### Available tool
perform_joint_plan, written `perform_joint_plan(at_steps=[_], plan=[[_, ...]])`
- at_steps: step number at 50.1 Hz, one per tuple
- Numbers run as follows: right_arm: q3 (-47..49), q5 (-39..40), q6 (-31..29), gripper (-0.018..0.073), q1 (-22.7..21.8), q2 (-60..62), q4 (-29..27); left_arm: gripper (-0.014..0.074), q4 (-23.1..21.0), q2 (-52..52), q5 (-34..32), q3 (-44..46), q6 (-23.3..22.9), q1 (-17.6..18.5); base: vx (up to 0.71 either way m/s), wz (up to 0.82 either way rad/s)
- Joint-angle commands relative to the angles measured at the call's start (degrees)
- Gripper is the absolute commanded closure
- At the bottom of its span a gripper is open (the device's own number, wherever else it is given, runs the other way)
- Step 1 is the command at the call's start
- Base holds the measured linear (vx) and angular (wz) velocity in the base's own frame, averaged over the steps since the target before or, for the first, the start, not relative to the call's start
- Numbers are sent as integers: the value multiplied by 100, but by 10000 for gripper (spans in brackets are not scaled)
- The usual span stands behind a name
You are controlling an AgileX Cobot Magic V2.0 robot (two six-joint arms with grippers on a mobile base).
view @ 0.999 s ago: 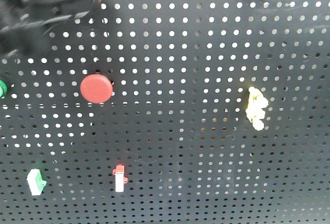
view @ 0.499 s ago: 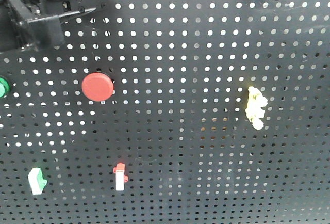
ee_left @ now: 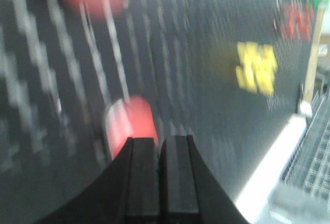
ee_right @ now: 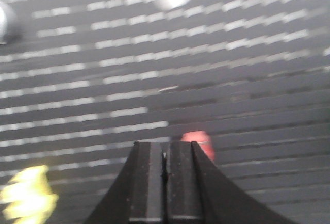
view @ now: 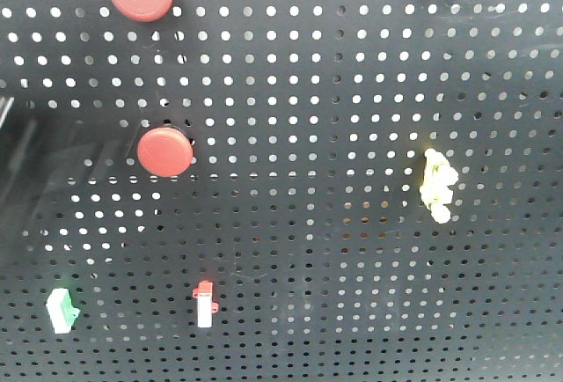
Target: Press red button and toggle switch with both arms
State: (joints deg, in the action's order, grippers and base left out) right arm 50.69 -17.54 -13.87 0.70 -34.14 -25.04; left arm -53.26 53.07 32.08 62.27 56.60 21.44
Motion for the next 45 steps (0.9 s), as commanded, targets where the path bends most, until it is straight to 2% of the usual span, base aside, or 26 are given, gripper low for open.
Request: perform_joint_plan(at_steps=[1, 6, 9, 11, 13, 18, 22, 31, 45], plan=[[279, 25, -1427, 562, -21, -261, -1538, 594, -192, -530, -523, -486, -69, -7, 0, 0], [592, -873, -3193, 562, -21, -675, -3287, 594, -192, -958, -758, -1027, -75, -7, 0, 0], [864, -1552, -4358, 562, -21, -1039, -4596, 594, -192, -1164, -878, -1245, -90, -7, 0, 0], [1015, -1851, -4844, 562, -21, -1245, -5194, 594, -192, -1291, -948, -1395, -145, -7, 0, 0], [1194, -2106, -5237, 562, -21, -1474, -5681, 594, -192, -1393, -988, -1501, -239, -7, 0, 0], [1597, -2250, -5471, 562, -21, -1958, -6490, 594, -192, -1538, -990, -1614, -373, -7, 0, 0], [1946, -2396, -5397, 562, -21, -2319, -6714, 594, -192, -1544, -926, -1614, -373, -7, 0, 0], [2621, -3259, -5098, 562, -21, -2919, -6769, 594, -192, -1544, -922, -1615, -373, -7, 0, 0], [2930, -3140, -4883, 562, -21, -3236, -6791, 594, -192, -1544, -915, -1615, -377, -7, 0, 0]])
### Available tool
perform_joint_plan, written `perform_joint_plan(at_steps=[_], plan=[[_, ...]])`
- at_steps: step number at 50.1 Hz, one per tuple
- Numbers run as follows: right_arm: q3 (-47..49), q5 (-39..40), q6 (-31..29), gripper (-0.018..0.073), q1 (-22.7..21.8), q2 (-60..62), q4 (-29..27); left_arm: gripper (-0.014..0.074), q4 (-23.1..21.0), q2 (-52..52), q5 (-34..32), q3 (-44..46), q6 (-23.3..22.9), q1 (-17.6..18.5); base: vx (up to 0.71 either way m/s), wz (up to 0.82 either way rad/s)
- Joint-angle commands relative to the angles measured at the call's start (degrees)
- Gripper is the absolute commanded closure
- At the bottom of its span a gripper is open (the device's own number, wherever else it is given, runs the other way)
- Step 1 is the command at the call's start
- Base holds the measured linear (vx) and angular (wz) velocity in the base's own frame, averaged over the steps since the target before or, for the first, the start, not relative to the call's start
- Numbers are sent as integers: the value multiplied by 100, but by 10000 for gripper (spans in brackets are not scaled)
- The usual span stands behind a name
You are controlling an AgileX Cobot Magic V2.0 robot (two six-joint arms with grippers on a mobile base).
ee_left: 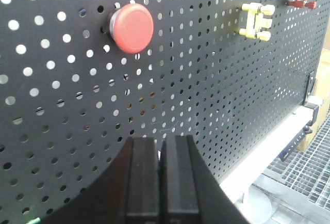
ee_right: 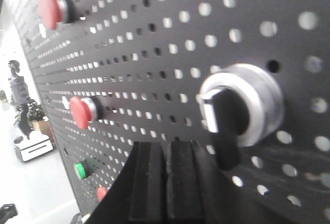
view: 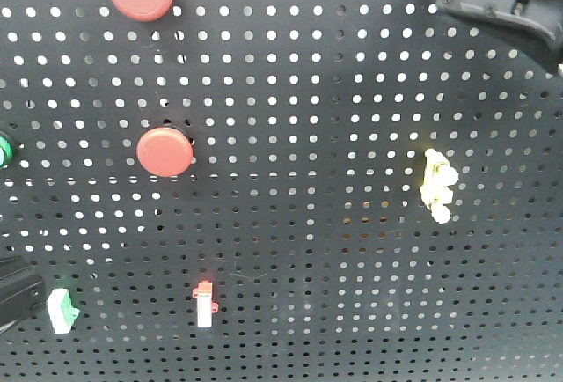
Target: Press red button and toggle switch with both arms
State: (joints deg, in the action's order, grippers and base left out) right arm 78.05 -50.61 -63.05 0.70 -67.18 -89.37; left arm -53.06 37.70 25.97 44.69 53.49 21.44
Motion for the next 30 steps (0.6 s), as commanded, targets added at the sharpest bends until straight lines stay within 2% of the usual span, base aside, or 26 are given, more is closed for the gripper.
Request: perform_joint_plan(at_steps=[1, 15, 30], plan=[[195, 188, 35, 562, -21, 68, -364, 594, -211, -8, -303, 143, -66, -7, 0, 0], [195, 208, 281, 562, -21, -131, -511, 594, -211, 10, -312, 143, -199, -7, 0, 0], [195, 331, 119, 562, -21, -188, -578, 594, -211, 10, -312, 143, -199, -7, 0, 0]])
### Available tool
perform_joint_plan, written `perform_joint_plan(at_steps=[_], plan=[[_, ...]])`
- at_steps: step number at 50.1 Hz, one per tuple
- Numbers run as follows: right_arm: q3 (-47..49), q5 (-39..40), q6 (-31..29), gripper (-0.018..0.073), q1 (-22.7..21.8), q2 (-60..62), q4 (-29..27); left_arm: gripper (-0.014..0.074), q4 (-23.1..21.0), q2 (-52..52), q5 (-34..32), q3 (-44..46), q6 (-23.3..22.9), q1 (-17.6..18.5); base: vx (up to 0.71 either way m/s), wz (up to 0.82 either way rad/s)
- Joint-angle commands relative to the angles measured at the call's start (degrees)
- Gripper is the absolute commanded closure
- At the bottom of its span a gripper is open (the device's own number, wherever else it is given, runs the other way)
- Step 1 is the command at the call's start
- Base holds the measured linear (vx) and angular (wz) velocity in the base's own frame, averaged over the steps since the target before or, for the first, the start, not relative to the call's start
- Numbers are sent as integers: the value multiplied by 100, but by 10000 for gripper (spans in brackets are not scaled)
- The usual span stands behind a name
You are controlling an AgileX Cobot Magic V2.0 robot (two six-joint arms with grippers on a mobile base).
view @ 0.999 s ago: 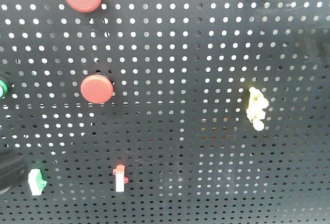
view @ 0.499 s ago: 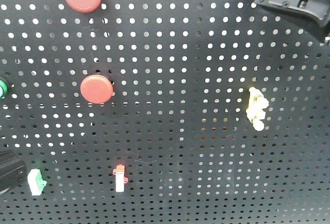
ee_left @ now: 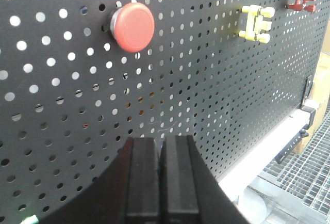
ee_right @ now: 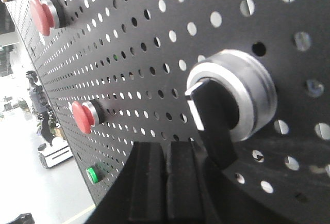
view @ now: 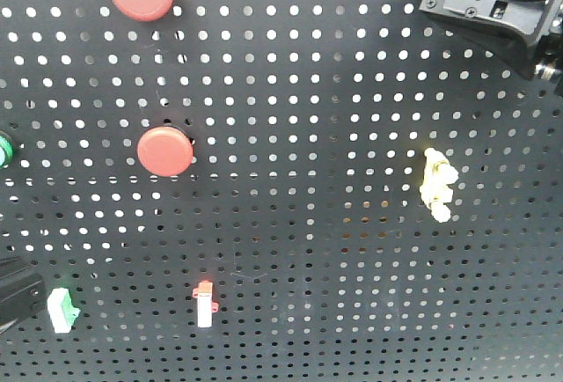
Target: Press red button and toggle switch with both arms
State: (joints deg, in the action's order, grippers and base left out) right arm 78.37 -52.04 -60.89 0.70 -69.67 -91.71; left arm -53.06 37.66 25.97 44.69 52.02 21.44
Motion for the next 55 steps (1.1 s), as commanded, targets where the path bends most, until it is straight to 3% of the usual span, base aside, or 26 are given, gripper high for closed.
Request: perform_joint_plan(at_steps=[1, 26, 32, 41, 48, 55], plan=[[163, 492, -113, 562, -21, 61, -344, 594, -211, 14, -312, 143, -53, -7, 0, 0], [163, 1827, -475, 562, -27, 225, 139, 594, -211, 14, -312, 143, -53, -7, 0, 0], [163, 1782, -470, 562, -27, 333, 223, 594, -199, 14, -326, 143, -53, -7, 0, 0], [-58, 1573, -319, 562, -27, 626, 1147, 594, -45, 14, -262, 131, -59, -7, 0, 0], [-761, 2067, -327, 562, -27, 1139, 1839, 594, 211, 6, -245, -101, -93, -7, 0, 0], [-1809, 2692, -603, 562, -27, 1983, 2371, 594, 660, -25, -344, -631, -443, -7, 0, 0]])
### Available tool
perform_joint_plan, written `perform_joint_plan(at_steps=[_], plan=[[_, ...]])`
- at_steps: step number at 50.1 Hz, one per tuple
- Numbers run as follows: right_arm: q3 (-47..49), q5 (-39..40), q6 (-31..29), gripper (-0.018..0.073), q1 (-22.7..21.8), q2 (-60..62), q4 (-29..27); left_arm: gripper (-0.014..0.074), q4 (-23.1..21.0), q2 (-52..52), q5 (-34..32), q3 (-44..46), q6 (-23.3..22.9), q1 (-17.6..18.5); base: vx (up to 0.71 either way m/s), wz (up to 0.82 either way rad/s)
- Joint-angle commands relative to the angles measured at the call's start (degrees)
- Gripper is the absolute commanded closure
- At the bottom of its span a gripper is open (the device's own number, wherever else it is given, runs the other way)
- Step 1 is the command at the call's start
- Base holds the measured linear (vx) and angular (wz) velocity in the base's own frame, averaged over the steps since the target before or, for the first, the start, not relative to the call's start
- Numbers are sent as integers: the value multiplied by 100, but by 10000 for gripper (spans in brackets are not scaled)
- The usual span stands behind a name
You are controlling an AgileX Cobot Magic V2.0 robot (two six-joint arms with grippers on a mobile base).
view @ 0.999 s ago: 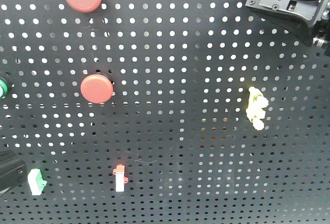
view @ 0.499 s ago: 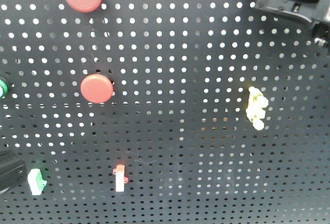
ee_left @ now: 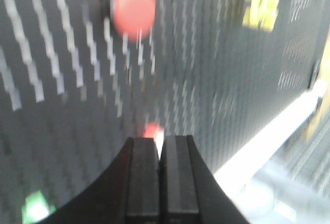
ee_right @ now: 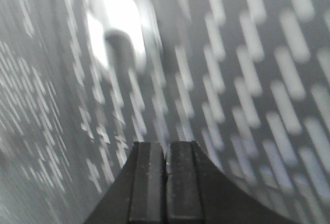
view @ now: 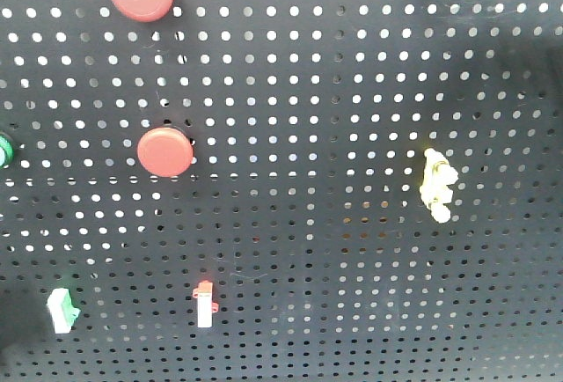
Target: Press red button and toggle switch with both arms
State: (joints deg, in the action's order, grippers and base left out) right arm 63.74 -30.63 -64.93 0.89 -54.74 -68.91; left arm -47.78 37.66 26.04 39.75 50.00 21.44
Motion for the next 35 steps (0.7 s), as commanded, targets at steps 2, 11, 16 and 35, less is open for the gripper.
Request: perform_joint_plan(at_steps=[2, 11, 16, 35], plan=[[-719, 731, -305, 562, -46, 747, 189, 594, 245, -76, -428, -362, -268, -7, 0, 0], [-2933, 1554, -976, 562, -46, 2853, 275, 594, 357, -1158, -1240, -1831, -395, -7, 0, 0], [-3628, 1871, -976, 562, -46, 3493, 255, 594, 357, -1494, -1572, -2243, -419, -7, 0, 0], [-4772, 1806, -800, 562, -46, 4090, -22, 594, 357, -1518, -1935, -2579, -415, -7, 0, 0]])
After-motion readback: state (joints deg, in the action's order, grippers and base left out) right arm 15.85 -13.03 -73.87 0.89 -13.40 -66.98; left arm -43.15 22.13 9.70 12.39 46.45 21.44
